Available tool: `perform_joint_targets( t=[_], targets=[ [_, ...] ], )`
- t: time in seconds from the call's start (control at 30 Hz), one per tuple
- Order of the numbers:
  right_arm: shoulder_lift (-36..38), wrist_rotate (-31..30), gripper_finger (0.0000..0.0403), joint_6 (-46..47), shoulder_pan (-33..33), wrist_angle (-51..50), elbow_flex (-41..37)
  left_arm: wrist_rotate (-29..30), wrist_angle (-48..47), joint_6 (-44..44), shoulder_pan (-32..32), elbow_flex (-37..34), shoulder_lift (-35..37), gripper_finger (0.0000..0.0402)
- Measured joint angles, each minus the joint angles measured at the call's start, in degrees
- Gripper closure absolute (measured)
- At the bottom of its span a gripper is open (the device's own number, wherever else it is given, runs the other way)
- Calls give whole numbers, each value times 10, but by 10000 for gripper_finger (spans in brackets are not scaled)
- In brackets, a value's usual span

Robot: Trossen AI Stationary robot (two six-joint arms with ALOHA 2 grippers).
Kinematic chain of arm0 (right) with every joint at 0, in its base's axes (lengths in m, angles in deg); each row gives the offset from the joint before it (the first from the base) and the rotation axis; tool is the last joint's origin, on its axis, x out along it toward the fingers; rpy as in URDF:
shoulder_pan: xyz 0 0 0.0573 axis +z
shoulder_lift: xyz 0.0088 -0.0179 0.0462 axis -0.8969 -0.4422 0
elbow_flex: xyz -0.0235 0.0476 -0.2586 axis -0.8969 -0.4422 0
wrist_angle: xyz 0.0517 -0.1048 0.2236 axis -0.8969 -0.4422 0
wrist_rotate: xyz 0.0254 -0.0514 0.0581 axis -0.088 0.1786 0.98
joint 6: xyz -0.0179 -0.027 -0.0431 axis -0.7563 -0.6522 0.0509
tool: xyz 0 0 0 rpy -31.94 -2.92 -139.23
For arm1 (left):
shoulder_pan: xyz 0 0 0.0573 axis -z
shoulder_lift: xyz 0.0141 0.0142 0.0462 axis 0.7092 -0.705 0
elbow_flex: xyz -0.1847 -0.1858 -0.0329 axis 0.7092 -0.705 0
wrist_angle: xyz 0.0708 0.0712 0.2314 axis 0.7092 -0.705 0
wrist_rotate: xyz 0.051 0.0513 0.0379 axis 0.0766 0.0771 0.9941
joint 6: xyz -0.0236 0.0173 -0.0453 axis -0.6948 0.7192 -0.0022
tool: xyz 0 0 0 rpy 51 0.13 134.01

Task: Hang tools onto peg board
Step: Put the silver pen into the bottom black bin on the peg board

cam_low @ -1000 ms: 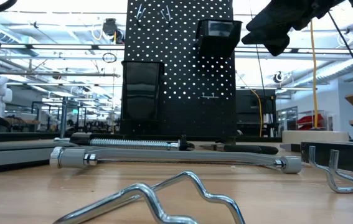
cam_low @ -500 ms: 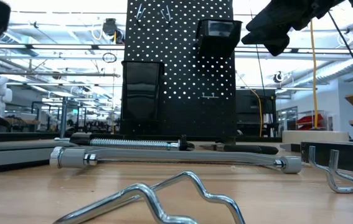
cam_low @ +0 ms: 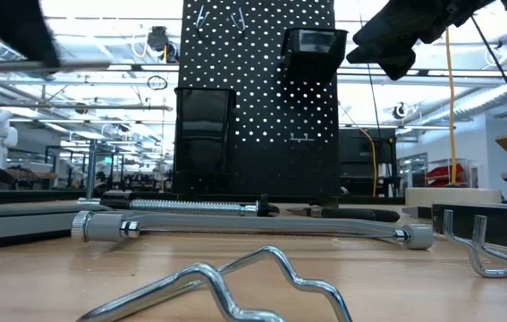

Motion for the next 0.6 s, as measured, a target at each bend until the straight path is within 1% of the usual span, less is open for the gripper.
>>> perform_joint_targets(
  t=[0.17,0.3,0.5,0.6],
  targets=[
    [0,-1,250,-4,0,0,0,116,6,89,-31,0,44,389],
    [0,-1,250,-5,0,0,0,225,15,179,-54,0,73,389],
    [0,-2,250,-13,0,1,0,401,73,346,-97,0,98,389],
    [-6,-26,250,-20,0,1,0,483,115,419,-118,0,98,389]
  ],
)
